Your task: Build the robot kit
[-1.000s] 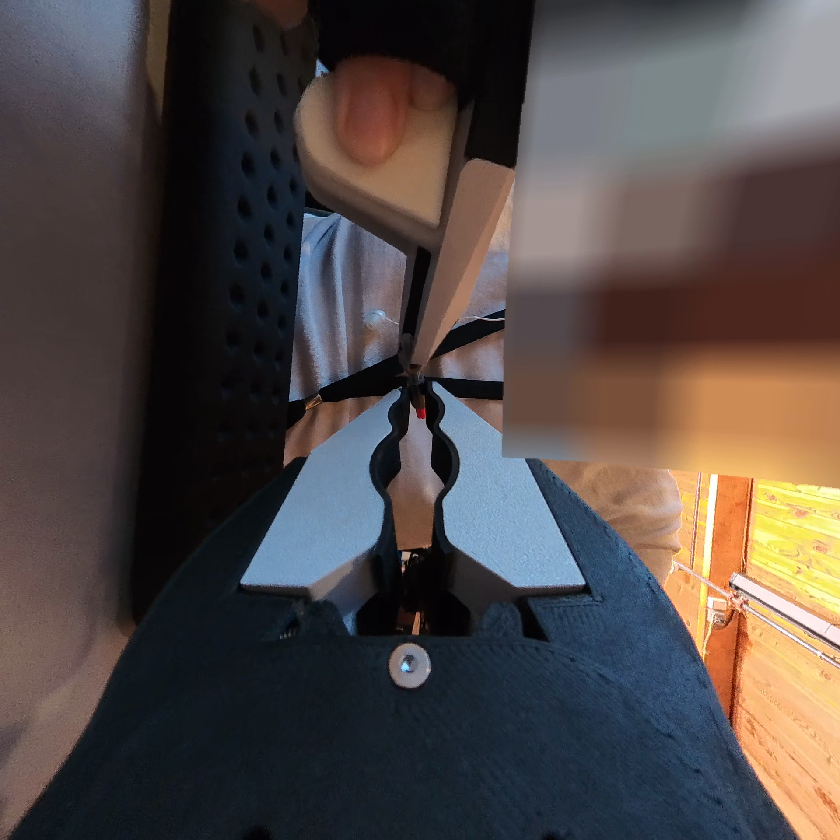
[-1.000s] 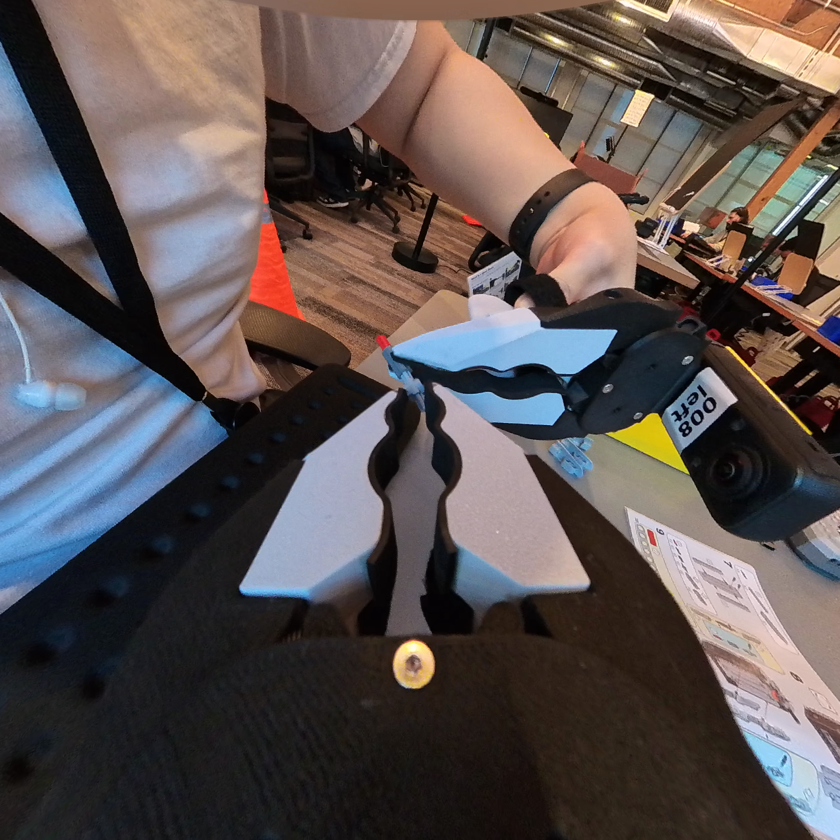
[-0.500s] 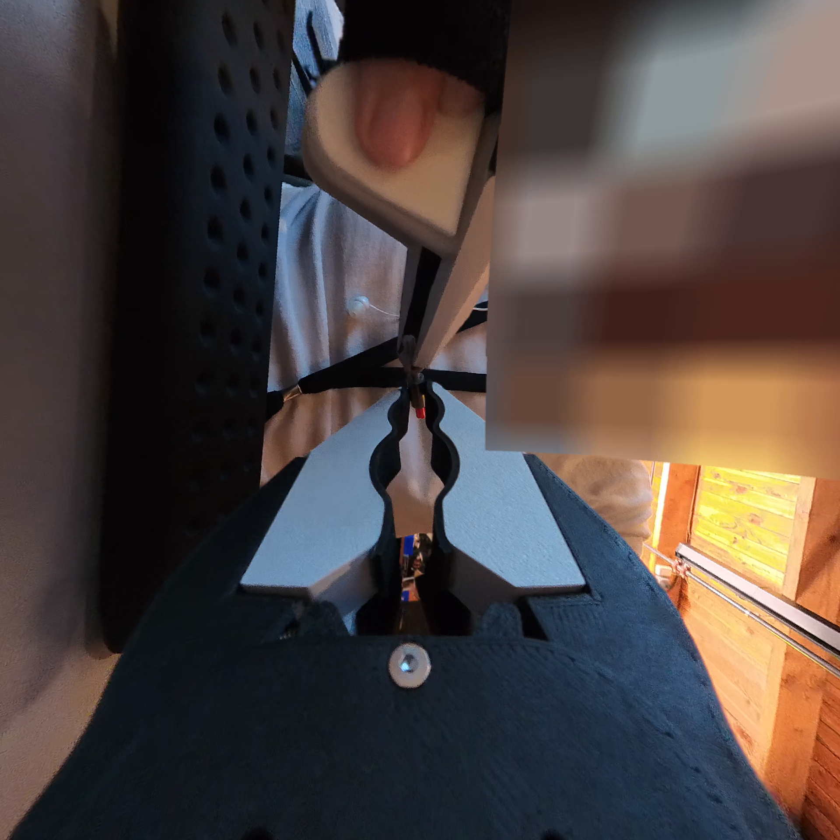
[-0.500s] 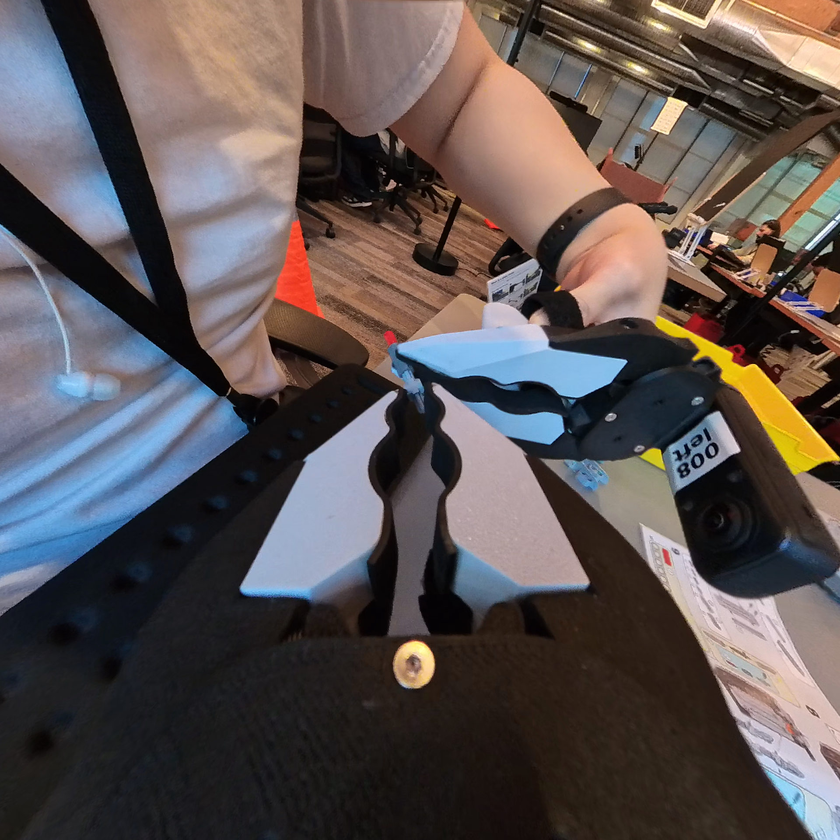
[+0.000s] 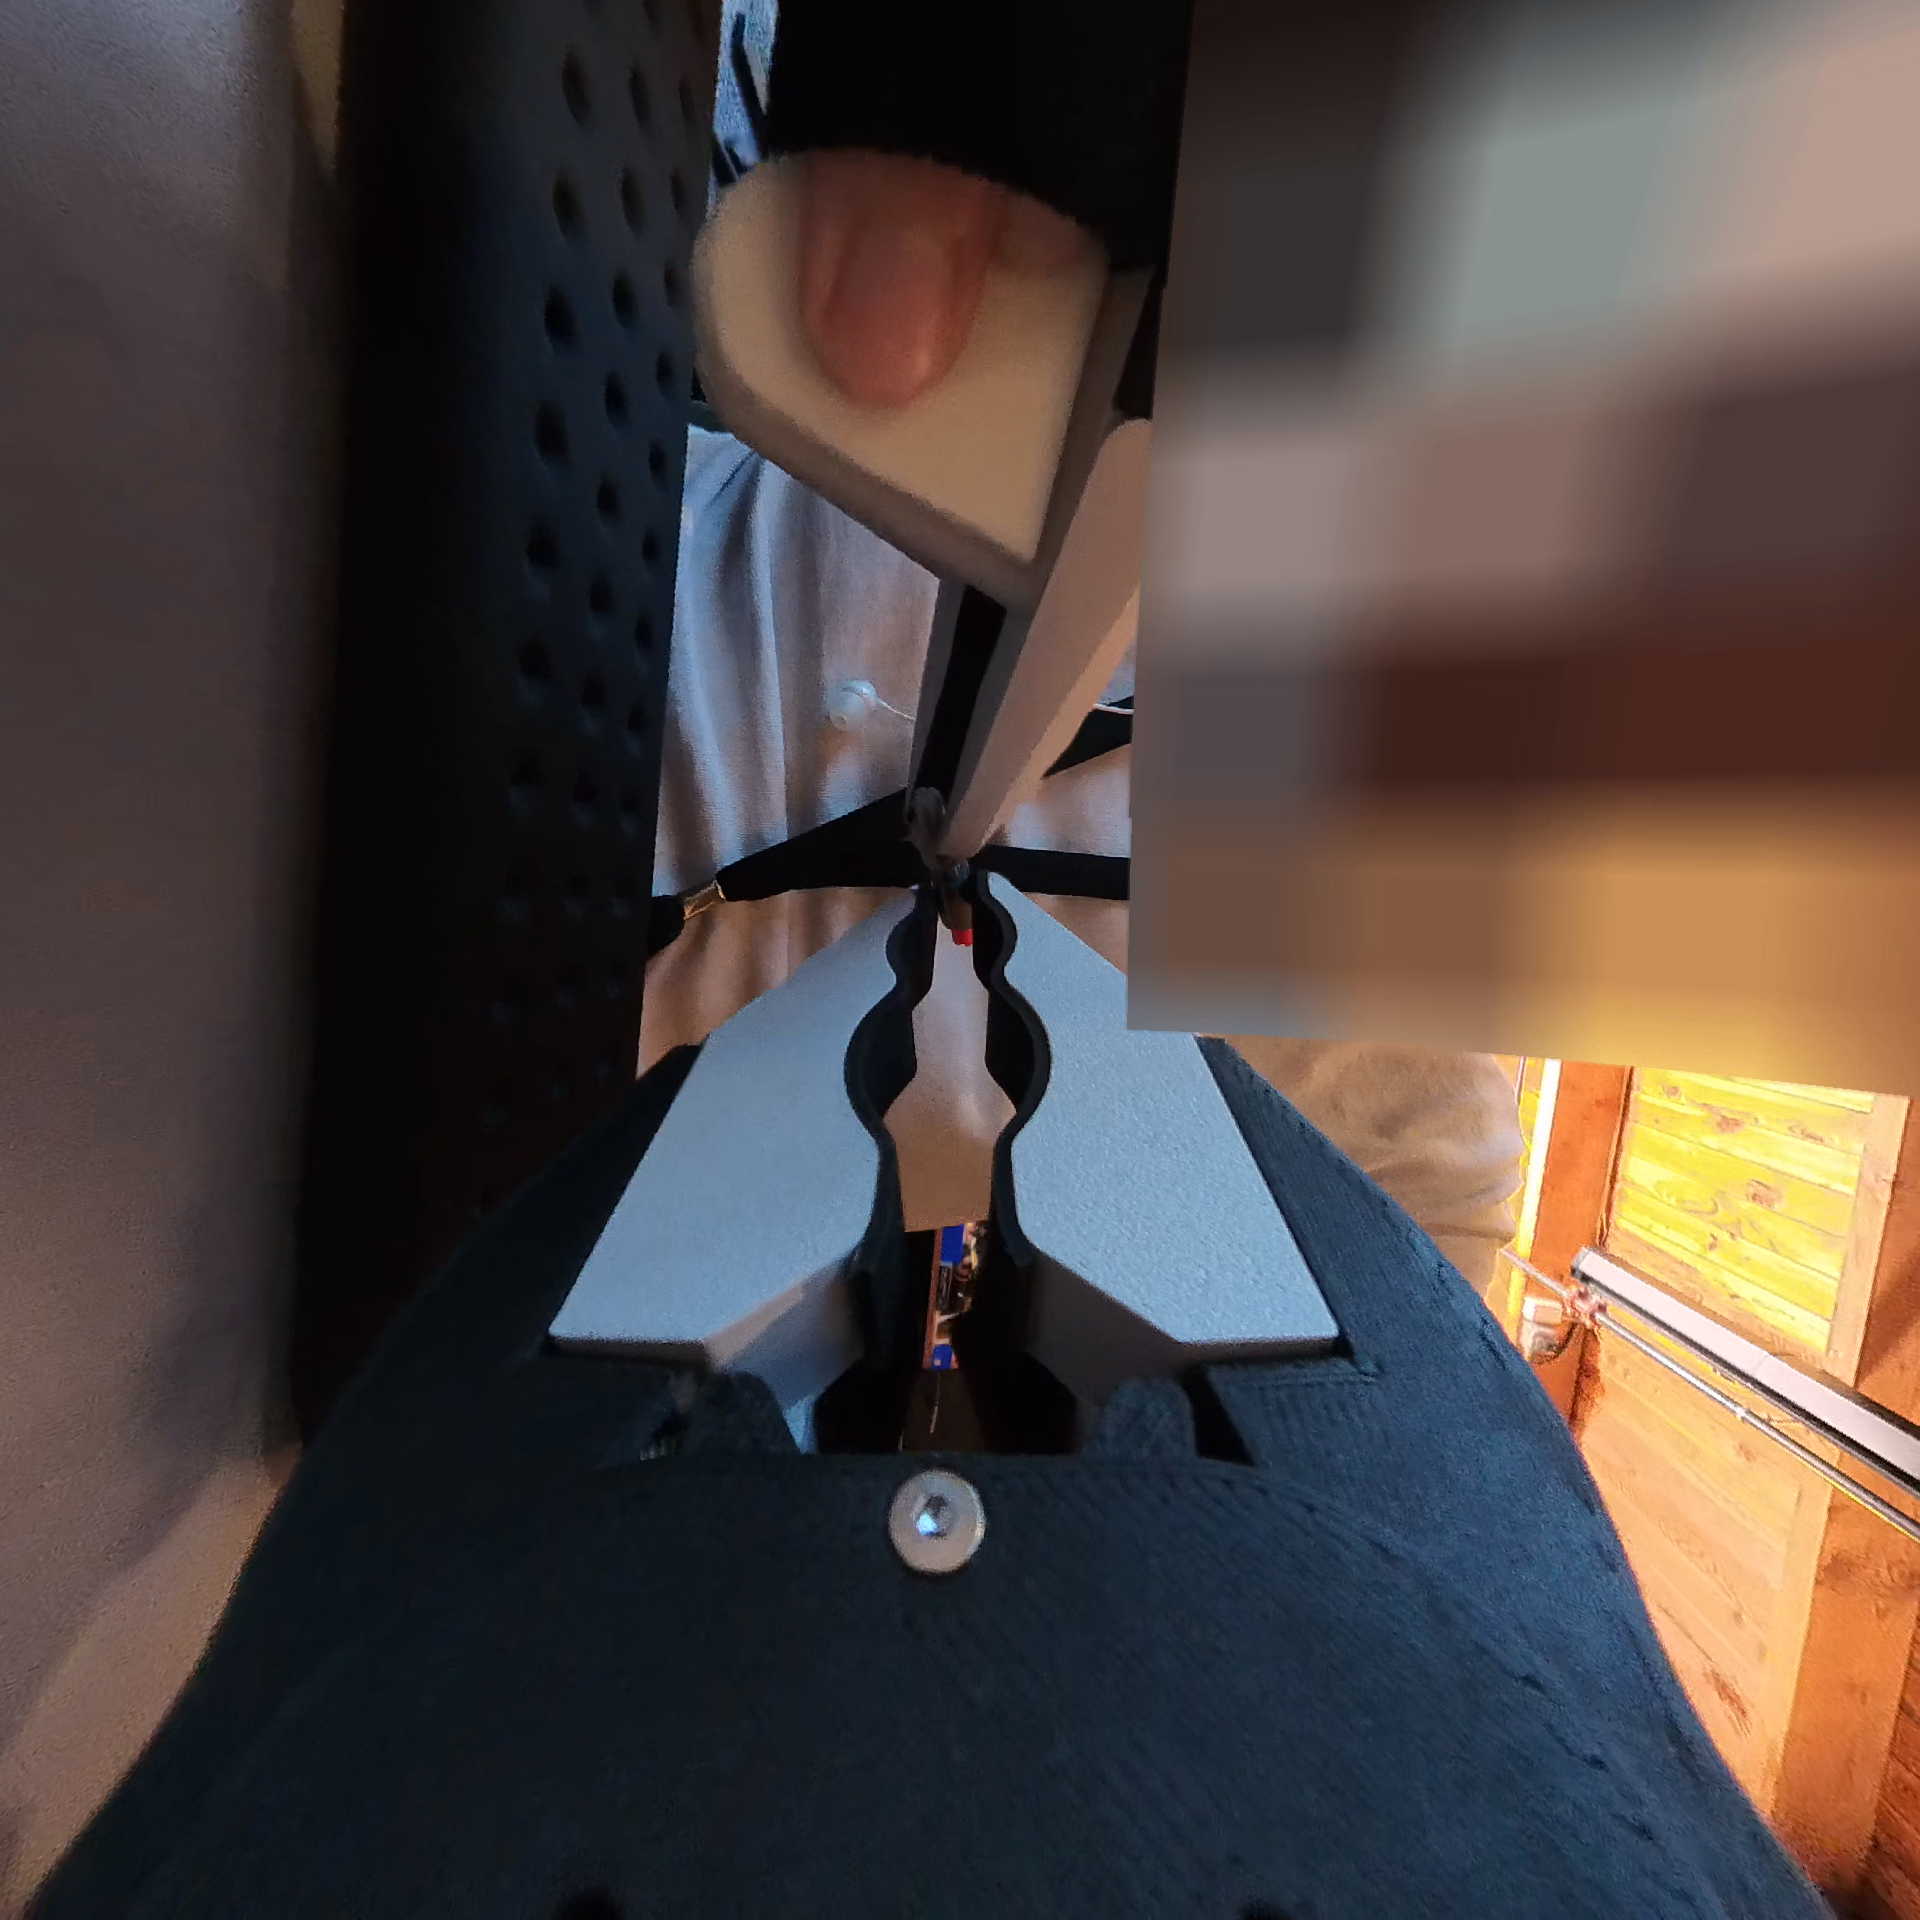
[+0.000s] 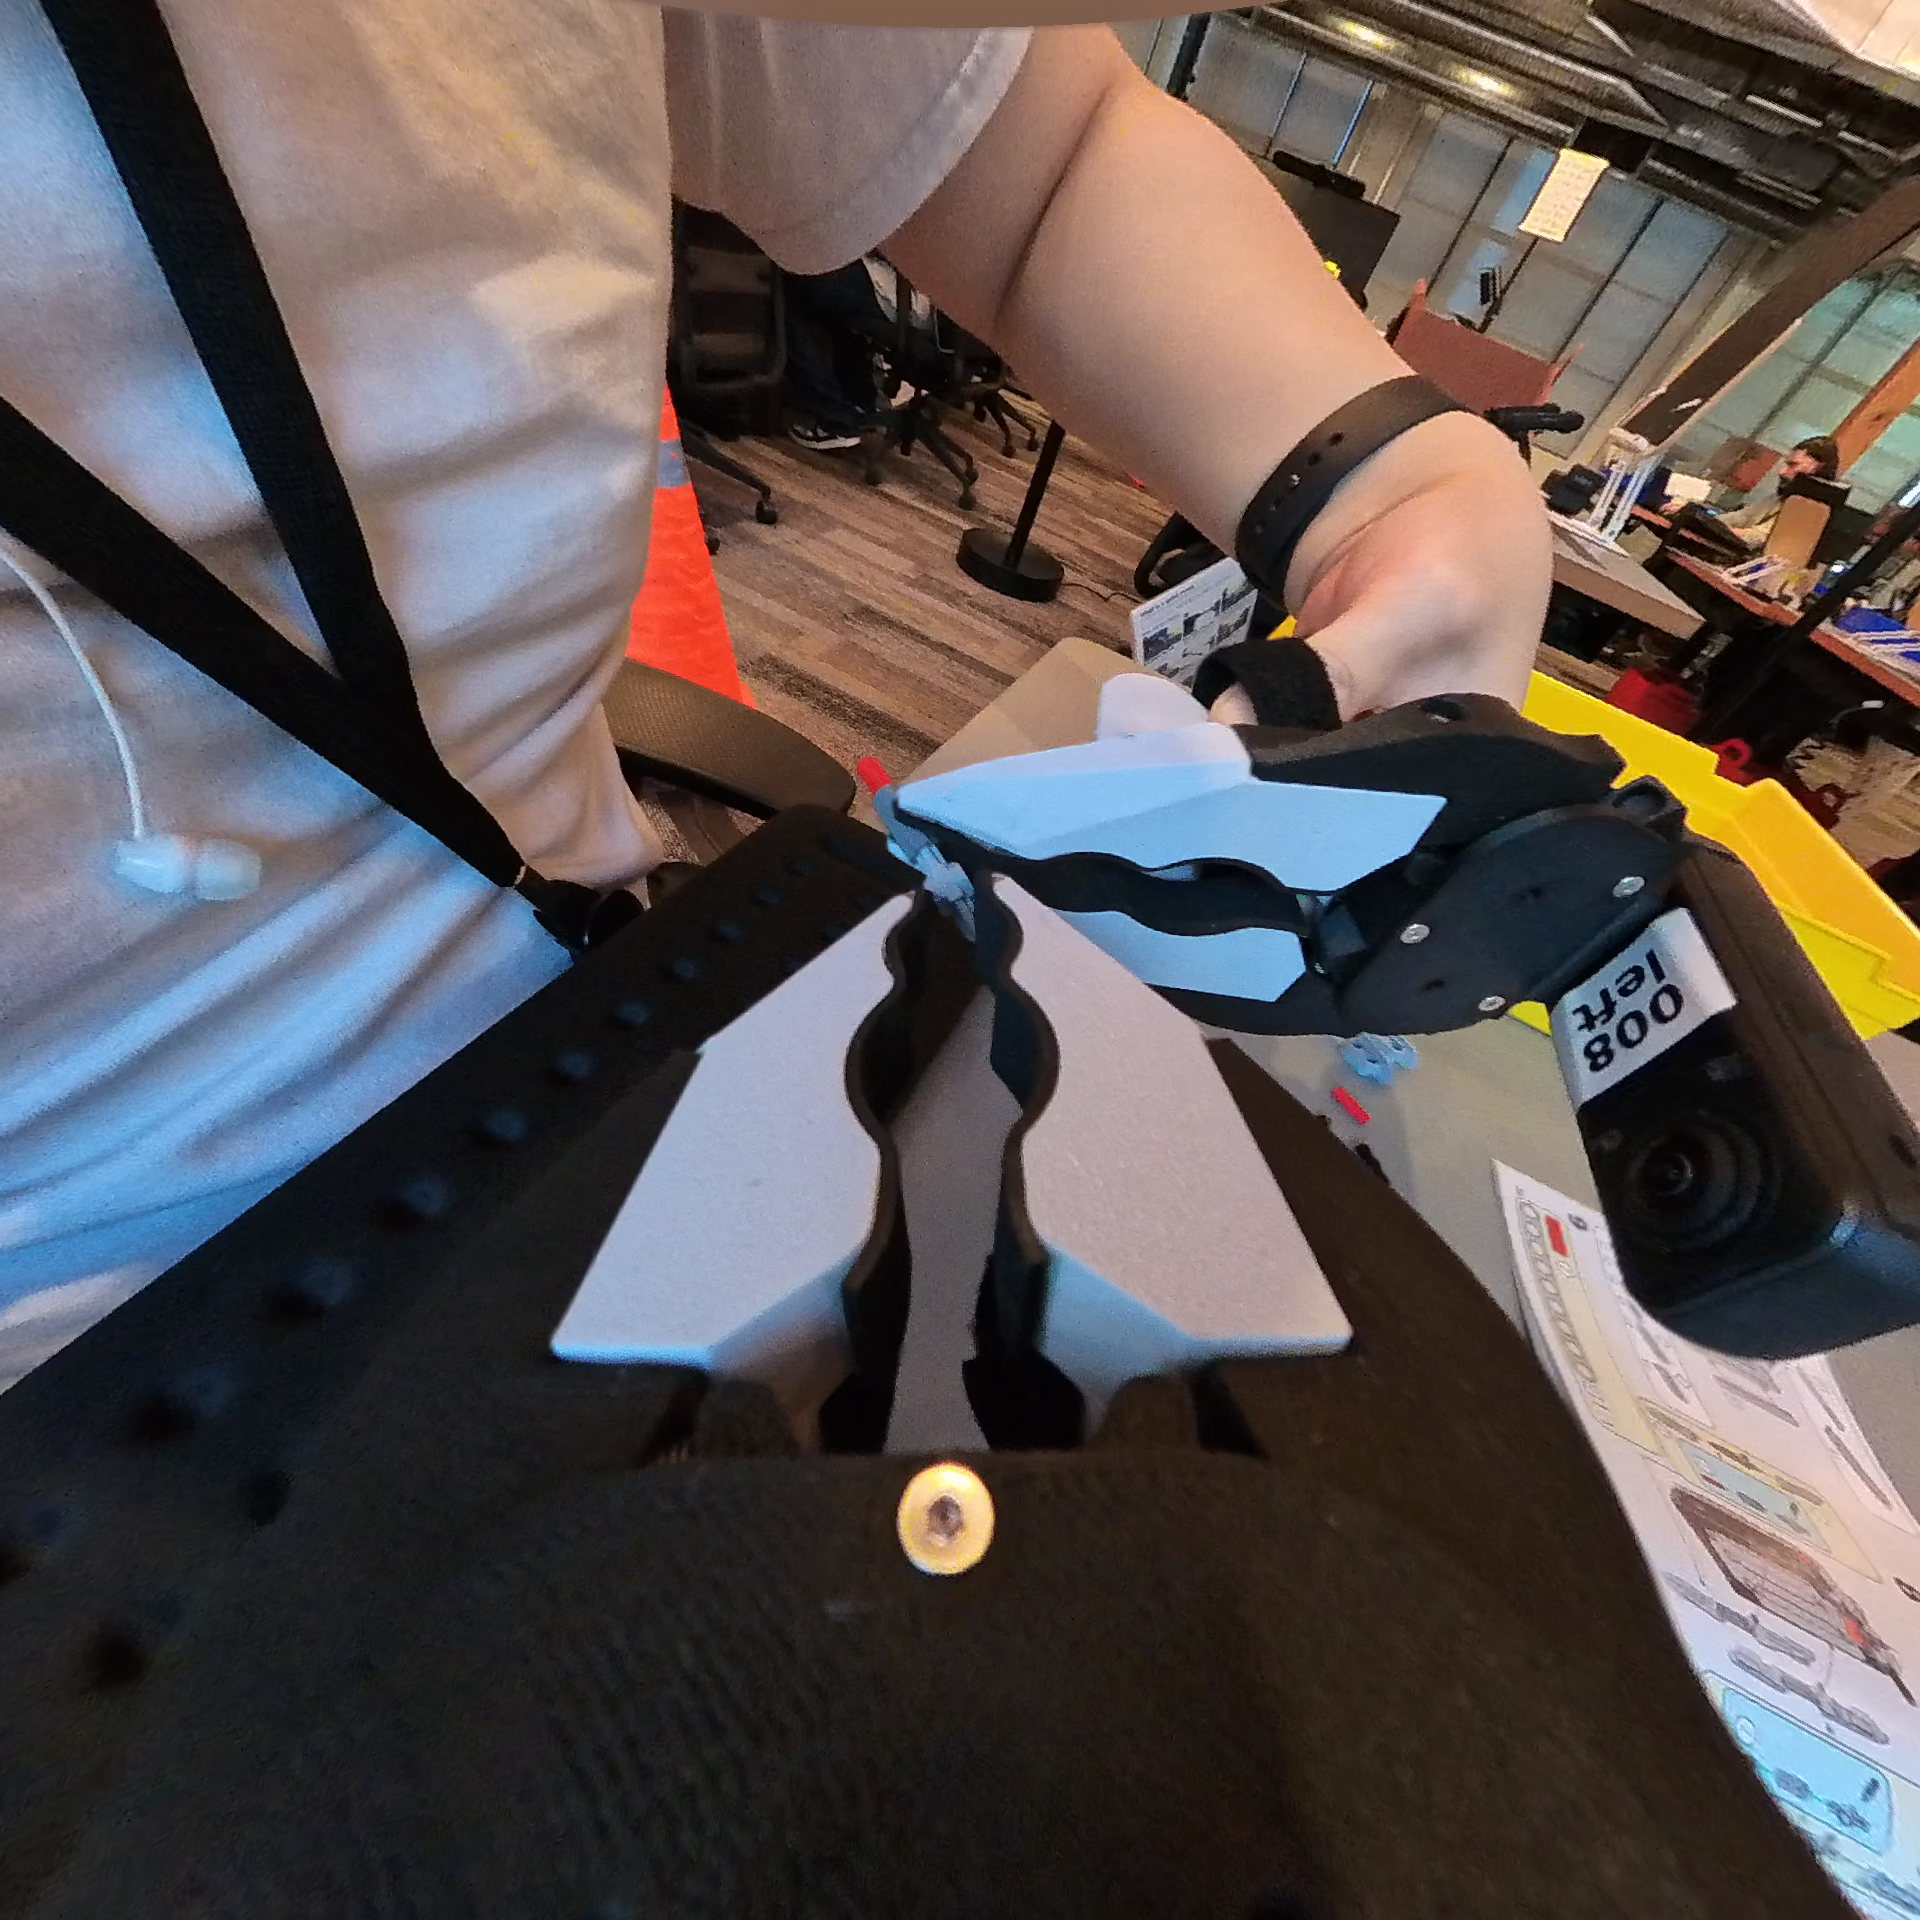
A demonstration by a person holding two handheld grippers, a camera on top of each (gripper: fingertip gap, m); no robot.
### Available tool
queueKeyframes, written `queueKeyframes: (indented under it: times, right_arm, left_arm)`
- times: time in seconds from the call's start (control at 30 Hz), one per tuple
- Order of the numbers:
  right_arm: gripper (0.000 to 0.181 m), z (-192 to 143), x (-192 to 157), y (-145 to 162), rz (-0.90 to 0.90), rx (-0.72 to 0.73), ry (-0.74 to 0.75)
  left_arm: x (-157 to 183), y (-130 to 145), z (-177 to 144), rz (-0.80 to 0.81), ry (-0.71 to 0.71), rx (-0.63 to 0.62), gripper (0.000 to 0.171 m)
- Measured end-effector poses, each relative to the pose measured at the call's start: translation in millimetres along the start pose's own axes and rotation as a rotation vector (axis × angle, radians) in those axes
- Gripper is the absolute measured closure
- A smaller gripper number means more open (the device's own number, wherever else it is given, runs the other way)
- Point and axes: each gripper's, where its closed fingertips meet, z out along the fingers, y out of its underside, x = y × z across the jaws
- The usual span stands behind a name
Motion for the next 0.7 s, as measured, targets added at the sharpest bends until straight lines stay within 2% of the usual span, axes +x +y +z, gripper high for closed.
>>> queueKeyframes:
  times: [0.4,0.7]
  right_arm:
    - [0.174,-7.8,12.6,0.9,-0.051,-0.013,0.08]
    - [0.162,-24.1,33.4,2.9,-0.04,-0.028,0.182]
  left_arm:
    - [1.5,-8.0,-7.3,0.035,-0.009,0.04,0.167]
    - [11.7,-16.8,-15.7,0.134,-0.004,0.106,0.168]
